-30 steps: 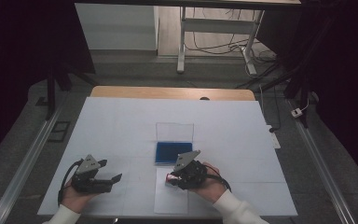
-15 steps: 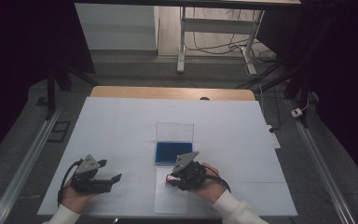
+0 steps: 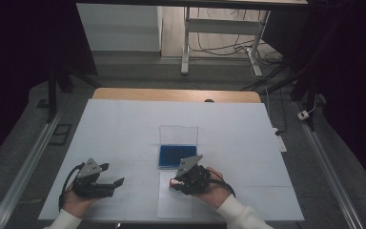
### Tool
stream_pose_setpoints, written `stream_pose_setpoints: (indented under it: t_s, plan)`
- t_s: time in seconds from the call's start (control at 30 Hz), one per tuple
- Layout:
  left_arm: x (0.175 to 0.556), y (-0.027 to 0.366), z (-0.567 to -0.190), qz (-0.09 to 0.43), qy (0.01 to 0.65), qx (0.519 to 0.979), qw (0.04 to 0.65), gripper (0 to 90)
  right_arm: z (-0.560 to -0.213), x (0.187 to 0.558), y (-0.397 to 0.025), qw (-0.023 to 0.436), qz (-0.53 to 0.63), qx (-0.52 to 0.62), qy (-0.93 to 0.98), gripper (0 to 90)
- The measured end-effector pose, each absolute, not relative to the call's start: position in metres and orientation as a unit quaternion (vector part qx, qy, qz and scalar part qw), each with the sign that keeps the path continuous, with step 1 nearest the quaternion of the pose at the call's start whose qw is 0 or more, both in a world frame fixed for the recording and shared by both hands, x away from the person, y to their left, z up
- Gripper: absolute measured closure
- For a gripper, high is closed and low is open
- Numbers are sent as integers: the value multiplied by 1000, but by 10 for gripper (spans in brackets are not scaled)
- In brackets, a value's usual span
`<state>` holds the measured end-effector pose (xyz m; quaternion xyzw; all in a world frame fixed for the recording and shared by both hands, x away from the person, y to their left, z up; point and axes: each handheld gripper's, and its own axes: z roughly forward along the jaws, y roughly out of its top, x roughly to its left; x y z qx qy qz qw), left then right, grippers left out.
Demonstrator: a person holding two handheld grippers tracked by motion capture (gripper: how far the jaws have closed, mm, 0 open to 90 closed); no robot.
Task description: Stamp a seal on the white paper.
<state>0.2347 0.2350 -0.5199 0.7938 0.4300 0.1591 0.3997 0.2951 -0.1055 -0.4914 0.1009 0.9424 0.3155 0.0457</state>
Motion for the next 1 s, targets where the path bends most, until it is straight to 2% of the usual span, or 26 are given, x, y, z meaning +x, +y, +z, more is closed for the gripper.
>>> stream_pose_setpoints:
  t_s: [1.0]
  plan:
    - [232,235,-519,162,430,793,399,181,-496,294,-103,45,305,115,944,708]
